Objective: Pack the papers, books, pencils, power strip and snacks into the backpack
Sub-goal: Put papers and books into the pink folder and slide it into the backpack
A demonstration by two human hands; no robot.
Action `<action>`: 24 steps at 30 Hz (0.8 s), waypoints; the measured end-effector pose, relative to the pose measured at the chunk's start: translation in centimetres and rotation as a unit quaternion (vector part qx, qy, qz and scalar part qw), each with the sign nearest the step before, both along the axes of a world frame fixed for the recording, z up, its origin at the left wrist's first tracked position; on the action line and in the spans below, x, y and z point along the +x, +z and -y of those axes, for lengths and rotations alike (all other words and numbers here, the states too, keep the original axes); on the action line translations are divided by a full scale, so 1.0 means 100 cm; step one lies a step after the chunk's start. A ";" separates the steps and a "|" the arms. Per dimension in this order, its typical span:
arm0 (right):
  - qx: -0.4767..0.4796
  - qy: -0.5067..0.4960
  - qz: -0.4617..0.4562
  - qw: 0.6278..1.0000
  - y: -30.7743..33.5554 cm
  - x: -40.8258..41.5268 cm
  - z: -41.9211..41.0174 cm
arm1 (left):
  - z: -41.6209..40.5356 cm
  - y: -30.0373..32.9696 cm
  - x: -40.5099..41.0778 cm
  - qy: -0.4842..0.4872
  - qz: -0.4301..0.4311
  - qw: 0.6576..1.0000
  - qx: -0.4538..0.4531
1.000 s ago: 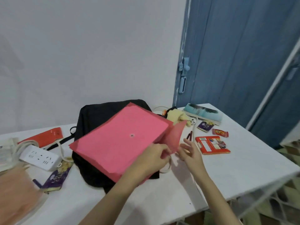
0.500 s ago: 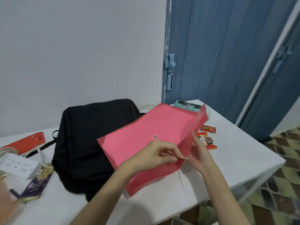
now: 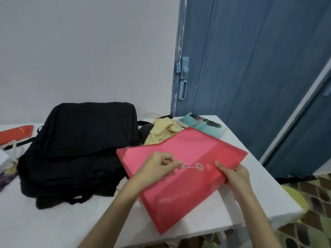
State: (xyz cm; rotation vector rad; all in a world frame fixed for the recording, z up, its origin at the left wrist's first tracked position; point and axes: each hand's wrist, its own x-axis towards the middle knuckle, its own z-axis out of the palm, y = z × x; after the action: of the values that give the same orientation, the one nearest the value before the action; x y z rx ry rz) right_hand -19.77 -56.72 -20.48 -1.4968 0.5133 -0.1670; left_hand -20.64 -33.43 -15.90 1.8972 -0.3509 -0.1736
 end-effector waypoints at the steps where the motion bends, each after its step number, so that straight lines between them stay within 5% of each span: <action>1: -0.034 -0.003 -0.004 0.999 -0.005 0.002 0.004 | 0.004 -0.005 0.000 0.006 -0.031 0.999 -0.039; 4: -0.138 -0.009 -0.009 0.990 -0.015 0.005 0.012 | 0.020 -0.013 -0.003 0.042 -0.145 0.966 -0.211; 6: -0.233 -0.026 0.006 0.972 -0.017 0.006 0.011 | 0.026 -0.019 -0.002 0.088 -0.166 0.955 -0.231; 9: -0.400 -0.023 -0.063 0.914 -0.019 0.005 0.006 | 0.027 -0.025 0.004 0.146 -0.105 0.978 -0.106; 12: -0.475 -0.008 -0.014 0.880 -0.022 0.005 0.003 | 0.022 -0.016 0.008 0.127 -0.043 0.990 0.043; 16: -0.360 0.164 0.223 0.891 -0.029 -0.005 -0.012 | 0.021 0.005 0.012 0.112 -0.026 0.992 0.053; 19: -0.388 0.274 0.210 0.855 -0.042 -0.006 -0.023 | 0.021 0.015 0.019 0.110 -0.002 0.990 0.082; 24: -0.471 0.318 0.185 0.802 -0.062 0.008 -0.027 | 0.007 0.007 0.036 0.219 0.039 0.918 0.327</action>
State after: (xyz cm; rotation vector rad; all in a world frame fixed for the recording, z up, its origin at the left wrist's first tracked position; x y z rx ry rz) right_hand -18.96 -54.06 -26.64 -2.4489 -0.5116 -0.1851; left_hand -17.08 -34.16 -15.17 2.5976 0.1142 0.1047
